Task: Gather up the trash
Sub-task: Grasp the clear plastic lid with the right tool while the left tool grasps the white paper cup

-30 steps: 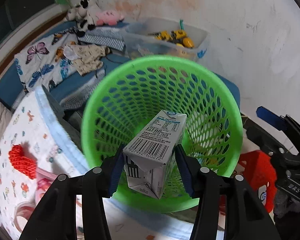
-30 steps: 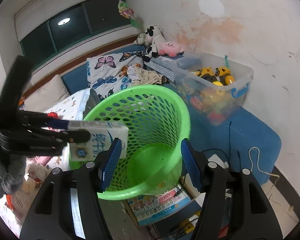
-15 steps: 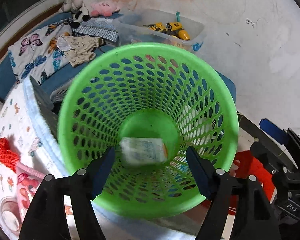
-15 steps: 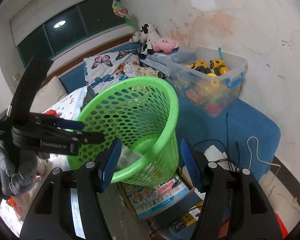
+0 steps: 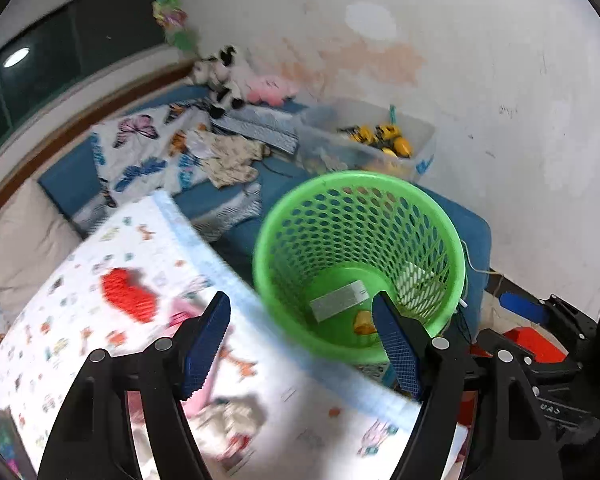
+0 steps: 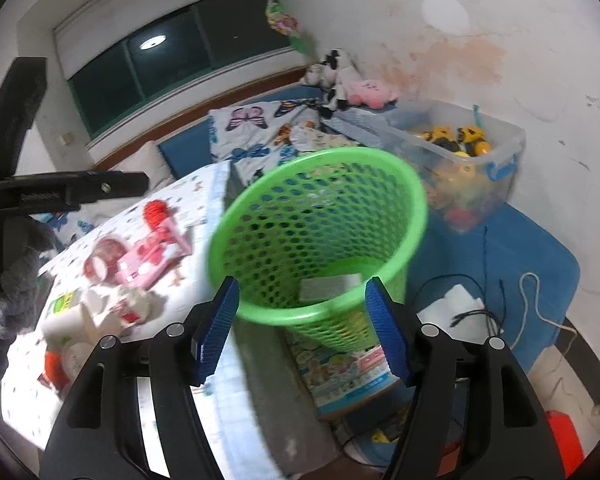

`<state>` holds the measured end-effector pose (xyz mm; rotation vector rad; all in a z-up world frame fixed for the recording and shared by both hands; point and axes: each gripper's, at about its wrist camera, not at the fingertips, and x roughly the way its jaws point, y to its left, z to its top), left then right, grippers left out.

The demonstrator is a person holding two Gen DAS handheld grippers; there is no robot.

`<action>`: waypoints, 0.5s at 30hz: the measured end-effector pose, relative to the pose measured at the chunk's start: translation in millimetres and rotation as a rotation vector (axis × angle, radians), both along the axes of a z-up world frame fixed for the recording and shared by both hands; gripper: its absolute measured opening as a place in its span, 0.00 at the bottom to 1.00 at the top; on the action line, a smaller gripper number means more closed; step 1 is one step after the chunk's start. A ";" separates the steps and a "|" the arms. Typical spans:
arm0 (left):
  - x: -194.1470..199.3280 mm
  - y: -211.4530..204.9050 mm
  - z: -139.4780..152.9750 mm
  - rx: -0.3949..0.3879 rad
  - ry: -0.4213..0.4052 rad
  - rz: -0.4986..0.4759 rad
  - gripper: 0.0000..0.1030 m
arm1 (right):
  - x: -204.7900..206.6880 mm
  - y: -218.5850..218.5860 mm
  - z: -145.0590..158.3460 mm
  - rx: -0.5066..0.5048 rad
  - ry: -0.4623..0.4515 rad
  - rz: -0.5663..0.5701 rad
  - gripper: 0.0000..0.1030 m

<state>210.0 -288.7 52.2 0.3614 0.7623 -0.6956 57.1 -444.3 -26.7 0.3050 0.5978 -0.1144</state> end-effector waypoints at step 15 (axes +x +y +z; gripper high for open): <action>-39.8 171.8 5.2 -0.076 -0.057 0.218 0.75 | -5.7 107.4 -0.1 -0.029 0.027 0.235 0.70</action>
